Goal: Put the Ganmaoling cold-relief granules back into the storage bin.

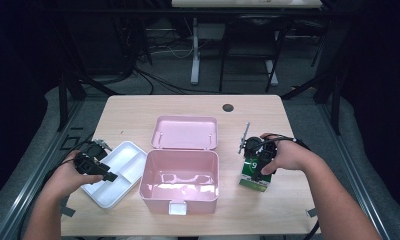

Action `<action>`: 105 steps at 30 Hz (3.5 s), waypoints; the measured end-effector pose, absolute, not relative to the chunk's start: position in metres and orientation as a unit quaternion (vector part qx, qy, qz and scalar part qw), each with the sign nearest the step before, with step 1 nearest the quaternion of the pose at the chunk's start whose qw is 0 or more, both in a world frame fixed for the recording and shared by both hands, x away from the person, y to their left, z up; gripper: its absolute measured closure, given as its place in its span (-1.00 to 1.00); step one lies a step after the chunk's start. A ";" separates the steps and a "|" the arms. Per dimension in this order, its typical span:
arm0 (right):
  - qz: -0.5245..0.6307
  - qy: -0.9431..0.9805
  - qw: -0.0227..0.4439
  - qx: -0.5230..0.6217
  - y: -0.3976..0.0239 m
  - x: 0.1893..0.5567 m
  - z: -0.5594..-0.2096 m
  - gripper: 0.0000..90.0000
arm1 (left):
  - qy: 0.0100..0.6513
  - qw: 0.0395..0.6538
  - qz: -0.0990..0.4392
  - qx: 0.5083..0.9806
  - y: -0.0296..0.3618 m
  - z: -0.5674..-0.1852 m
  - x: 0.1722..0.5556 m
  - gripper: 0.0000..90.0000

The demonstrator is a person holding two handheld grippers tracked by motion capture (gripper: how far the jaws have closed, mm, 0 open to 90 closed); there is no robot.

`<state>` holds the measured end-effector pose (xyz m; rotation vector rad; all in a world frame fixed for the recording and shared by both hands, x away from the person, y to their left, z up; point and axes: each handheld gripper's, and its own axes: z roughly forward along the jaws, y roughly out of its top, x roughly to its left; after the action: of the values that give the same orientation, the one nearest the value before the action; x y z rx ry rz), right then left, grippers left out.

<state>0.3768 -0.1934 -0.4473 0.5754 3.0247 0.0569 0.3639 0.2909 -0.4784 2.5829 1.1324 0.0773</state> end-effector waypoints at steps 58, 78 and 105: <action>0.024 0.995 0.023 0.093 -0.097 0.353 -0.339 -0.62 | 0.391 0.159 0.022 0.906 0.287 -0.479 0.363 0.10; 0.028 0.997 0.022 0.067 -0.041 0.350 -0.343 -0.62 | 0.390 0.159 0.023 0.907 0.286 -0.480 0.363 0.10; 0.022 0.998 0.007 0.055 -0.028 0.357 -0.384 -0.63 | 0.388 0.156 0.019 0.908 0.286 -0.482 0.364 0.12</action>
<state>0.3570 -0.0277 -0.3845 0.1729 3.1220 0.0677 0.3644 0.2861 -0.4816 2.6005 1.1101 0.0554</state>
